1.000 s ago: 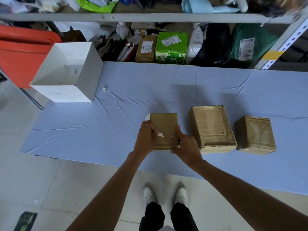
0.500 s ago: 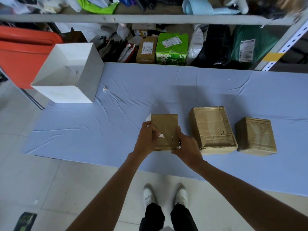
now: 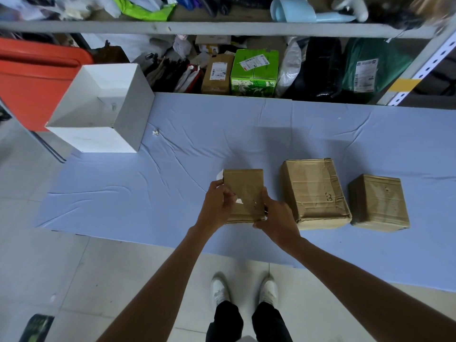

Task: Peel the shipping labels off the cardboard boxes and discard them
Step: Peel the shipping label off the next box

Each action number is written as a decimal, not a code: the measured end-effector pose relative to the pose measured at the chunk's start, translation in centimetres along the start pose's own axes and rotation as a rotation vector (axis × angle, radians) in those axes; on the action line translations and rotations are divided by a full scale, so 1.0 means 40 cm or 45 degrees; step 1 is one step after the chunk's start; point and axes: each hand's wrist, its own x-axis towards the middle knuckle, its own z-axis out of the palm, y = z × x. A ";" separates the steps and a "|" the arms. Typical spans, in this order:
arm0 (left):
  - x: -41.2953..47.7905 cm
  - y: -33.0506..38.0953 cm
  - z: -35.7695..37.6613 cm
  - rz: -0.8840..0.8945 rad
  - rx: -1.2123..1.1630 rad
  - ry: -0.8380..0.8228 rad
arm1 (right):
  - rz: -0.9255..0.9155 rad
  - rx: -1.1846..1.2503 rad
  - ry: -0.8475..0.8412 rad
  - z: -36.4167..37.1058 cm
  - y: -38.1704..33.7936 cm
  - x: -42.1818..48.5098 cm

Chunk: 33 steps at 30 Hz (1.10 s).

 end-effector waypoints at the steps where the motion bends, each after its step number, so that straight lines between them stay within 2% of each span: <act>1: 0.000 0.000 0.001 -0.003 0.003 0.002 | -0.002 0.005 0.002 0.000 0.000 -0.001; 23: 0.004 -0.011 0.011 0.033 0.084 -0.058 | 0.007 0.017 0.009 0.003 0.000 -0.002; 33: 0.006 -0.017 0.014 0.015 0.022 -0.058 | 0.000 -0.023 0.012 -0.001 -0.005 -0.006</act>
